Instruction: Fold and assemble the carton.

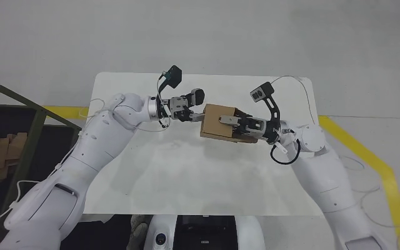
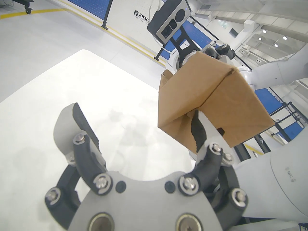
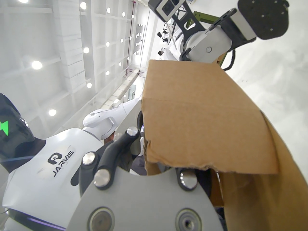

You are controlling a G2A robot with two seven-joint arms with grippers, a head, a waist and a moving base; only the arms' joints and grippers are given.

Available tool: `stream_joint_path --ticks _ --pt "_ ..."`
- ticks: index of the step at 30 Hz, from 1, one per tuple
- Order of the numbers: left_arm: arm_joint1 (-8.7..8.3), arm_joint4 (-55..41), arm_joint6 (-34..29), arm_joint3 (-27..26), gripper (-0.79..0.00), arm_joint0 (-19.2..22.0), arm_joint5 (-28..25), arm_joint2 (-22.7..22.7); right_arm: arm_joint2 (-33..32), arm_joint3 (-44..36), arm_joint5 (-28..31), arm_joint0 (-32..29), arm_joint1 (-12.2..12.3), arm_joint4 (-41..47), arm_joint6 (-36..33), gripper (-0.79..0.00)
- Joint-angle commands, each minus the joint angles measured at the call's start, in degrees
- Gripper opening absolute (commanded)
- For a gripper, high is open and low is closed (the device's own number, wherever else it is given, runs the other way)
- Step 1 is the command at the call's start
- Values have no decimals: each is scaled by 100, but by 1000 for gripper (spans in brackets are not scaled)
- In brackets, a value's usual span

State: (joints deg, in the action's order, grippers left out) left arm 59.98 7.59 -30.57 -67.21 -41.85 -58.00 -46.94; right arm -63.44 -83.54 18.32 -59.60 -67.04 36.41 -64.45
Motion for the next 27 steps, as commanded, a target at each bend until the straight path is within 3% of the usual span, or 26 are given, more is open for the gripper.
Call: stream_joint_path --ticks 1,27 --pt "-4 -93 -48 2 0 -12 0 2 44 112 35 53 -16 108 -129 -785" --pt "-44 -392 -450 -327 0 -75 0 -27 230 652 182 332 -146 509 -458 -785"
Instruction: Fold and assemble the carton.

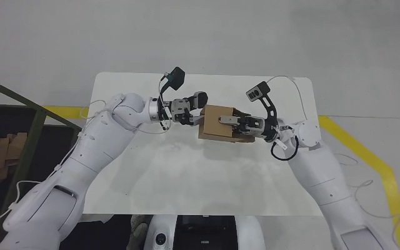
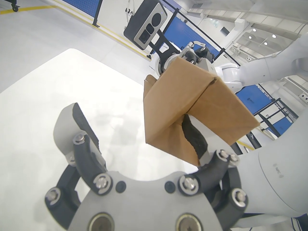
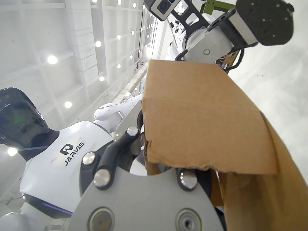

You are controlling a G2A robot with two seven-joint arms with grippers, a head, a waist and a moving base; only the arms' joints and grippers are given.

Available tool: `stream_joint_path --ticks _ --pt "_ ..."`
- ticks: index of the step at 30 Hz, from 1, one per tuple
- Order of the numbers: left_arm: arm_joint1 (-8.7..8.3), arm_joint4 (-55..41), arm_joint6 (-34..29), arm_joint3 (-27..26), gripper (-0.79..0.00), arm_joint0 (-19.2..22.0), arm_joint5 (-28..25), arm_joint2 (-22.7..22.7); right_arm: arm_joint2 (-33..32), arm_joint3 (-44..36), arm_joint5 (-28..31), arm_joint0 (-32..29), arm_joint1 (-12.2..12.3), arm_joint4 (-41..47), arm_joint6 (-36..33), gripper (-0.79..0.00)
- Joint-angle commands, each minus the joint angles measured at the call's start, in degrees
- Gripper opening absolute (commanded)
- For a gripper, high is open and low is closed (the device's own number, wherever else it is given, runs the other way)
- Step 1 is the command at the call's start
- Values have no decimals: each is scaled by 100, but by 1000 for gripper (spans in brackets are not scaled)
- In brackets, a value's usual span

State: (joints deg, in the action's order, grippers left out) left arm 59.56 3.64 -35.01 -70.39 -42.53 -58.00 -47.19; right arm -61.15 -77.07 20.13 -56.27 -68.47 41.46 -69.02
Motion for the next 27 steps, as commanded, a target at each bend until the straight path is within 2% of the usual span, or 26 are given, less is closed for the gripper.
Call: stream_joint_path --ticks 1,12,27 --pt "-5 2 -10 -14 0 -17 0 -8 -1 14 3 1 -4 7 -7 -785" --pt "-63 -105 -106 -123 0 -148 0 -86 71 198 6 94 -49 159 -309 -785" --pt "-233 -265 -324 -333 0 -427 0 -363 171 743 101 350 -139 363 -659 -785"
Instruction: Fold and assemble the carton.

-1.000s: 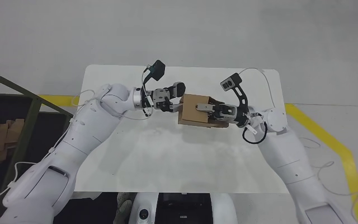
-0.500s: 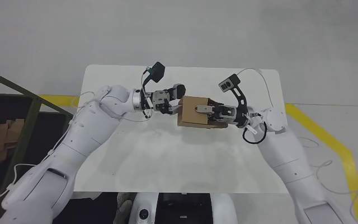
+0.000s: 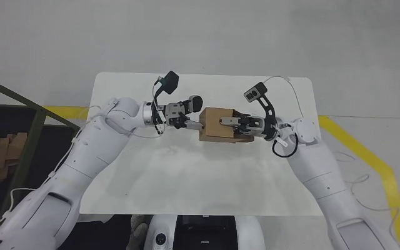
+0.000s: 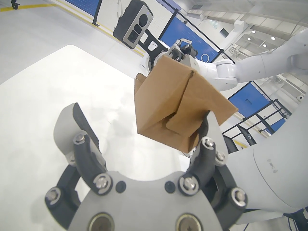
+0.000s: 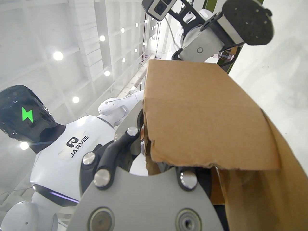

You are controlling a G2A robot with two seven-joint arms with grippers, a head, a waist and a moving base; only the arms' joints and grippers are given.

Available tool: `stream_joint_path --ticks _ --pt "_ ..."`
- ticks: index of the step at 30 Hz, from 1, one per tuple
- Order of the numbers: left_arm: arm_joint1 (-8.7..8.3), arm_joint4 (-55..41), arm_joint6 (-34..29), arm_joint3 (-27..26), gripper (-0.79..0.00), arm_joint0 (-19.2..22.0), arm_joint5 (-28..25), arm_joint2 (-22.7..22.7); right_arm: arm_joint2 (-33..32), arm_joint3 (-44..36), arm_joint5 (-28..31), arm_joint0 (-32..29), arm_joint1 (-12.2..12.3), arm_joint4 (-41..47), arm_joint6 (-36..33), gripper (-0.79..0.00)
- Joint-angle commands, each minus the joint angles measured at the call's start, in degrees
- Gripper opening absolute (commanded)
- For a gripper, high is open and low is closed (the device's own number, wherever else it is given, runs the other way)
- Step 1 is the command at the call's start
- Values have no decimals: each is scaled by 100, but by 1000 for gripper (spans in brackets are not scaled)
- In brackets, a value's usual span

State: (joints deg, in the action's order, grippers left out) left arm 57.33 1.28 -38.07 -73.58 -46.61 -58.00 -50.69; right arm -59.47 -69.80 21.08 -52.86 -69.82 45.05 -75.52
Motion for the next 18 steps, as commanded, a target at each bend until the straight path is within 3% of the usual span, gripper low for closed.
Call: stream_joint_path --ticks 1,18 --pt "-20 -49 -41 -20 0 -32 0 -26 7 31 11 17 -9 7 -15 -785" --pt "76 56 115 437 0 147 0 116 -87 -245 -11 -37 -16 -74 -75 -785"
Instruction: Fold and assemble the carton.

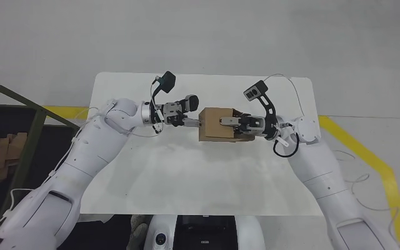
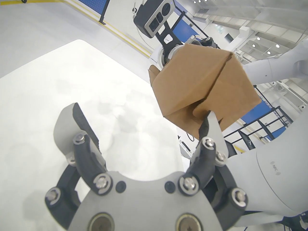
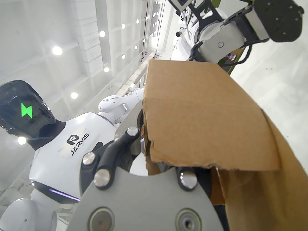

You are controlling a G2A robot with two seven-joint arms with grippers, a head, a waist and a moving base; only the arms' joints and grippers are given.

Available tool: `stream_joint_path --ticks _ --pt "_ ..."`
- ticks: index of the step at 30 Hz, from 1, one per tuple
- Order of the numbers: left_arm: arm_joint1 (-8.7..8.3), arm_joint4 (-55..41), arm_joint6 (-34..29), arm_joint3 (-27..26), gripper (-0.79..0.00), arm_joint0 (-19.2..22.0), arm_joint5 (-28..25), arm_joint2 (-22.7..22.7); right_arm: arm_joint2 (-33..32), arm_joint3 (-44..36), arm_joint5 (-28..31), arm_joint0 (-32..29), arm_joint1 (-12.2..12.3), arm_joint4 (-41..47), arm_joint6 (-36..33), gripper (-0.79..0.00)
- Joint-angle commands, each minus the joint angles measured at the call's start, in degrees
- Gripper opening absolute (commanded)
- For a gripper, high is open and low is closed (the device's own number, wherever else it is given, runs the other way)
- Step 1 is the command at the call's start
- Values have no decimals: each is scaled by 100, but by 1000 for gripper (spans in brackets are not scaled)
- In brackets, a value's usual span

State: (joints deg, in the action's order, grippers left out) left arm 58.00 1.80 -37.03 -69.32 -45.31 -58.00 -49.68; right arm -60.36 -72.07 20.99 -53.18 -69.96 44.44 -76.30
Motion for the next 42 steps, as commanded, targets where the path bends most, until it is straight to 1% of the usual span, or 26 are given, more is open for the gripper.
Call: stream_joint_path --ticks 1,7,13,34,42 --pt "19 8 15 15 0 37 0 35 -1 -36 -2 -10 -2 -16 9 -785" --pt "72 13 28 -29 0 136 0 138 -13 -82 -22 -33 -8 -40 29 -785" --pt "89 12 26 -114 0 176 0 165 -33 -94 -21 -61 -13 -54 56 -785" --pt "85 123 85 -275 0 159 0 142 -62 -100 -38 -96 -38 -82 74 -785" --pt "31 248 190 -224 0 79 0 -22 -114 -70 -78 -124 -29 -171 124 -785"
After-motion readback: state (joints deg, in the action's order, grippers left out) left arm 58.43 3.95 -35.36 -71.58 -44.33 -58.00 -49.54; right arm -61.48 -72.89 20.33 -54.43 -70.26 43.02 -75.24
